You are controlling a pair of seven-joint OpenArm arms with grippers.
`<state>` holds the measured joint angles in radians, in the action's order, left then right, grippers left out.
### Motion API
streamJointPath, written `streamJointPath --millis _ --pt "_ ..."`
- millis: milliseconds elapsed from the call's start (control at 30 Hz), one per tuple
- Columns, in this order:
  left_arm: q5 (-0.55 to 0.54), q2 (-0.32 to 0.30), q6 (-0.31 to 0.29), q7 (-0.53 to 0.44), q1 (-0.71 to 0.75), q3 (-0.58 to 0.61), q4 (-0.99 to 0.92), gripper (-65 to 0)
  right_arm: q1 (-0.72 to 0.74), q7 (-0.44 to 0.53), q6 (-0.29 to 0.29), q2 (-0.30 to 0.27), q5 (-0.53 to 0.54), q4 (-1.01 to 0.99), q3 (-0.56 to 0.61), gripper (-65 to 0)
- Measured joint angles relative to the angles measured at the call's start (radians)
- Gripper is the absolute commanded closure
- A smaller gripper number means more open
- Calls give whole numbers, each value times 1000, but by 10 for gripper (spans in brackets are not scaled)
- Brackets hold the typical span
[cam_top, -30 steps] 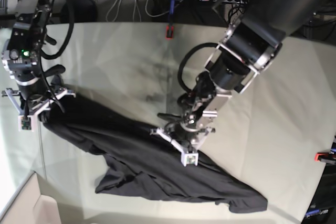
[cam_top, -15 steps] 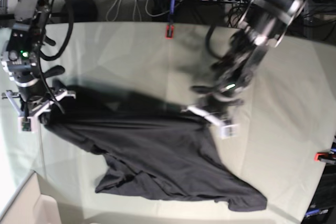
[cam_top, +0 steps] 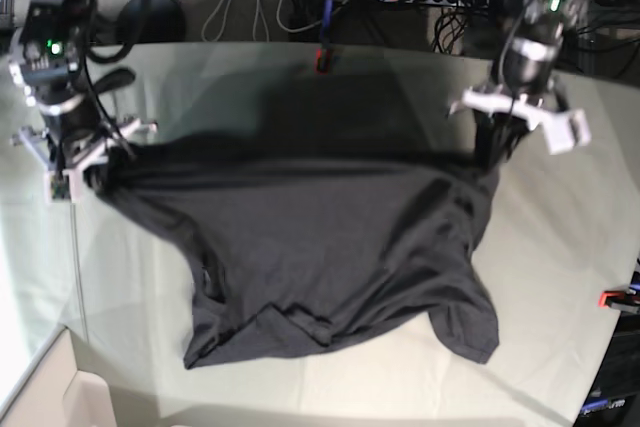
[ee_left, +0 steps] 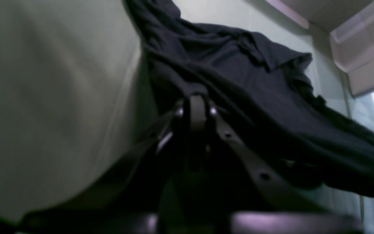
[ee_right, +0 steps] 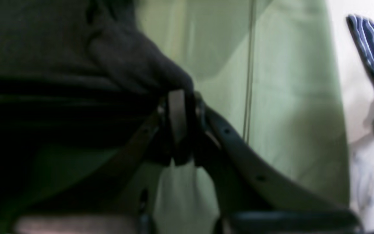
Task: Layout the t-shirt on the table in an organized manner, then fold the t-shirt properly
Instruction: 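Lift the shirt with both grippers and spread it apart, then grasp the shirt corner with the left gripper and pull it outward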
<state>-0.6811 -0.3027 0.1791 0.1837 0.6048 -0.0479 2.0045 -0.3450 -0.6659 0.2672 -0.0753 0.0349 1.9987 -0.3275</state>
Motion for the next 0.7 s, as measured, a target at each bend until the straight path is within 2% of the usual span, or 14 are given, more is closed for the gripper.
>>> streamJointPath --millis 100,200,433,500,567,700 --pt "-8 0 -4 11 68 5 -5 -1 -31 24 3 27 -1 0 -58 0" --pt "2 16 -3 -1 103 23 -11 -1 -51 95 5 25 -4 0 -119 0" --pt "8 18 -1 -1 103 95 -69 -13 -51 116 -7 19 -30 -12 -203 0" --pt "10 -6 33 0 77 107 -118 -54 -54 113 -14 11 -38 -12 -214 0" --pt "10 -27 34 15 69 124 -138 -130 -53 113 -14 10 -37 -13 -213 0" --pt "4 -19 28 105 56 130 -145 -271 -50 116 -14 18 -34 -13 -209 0"
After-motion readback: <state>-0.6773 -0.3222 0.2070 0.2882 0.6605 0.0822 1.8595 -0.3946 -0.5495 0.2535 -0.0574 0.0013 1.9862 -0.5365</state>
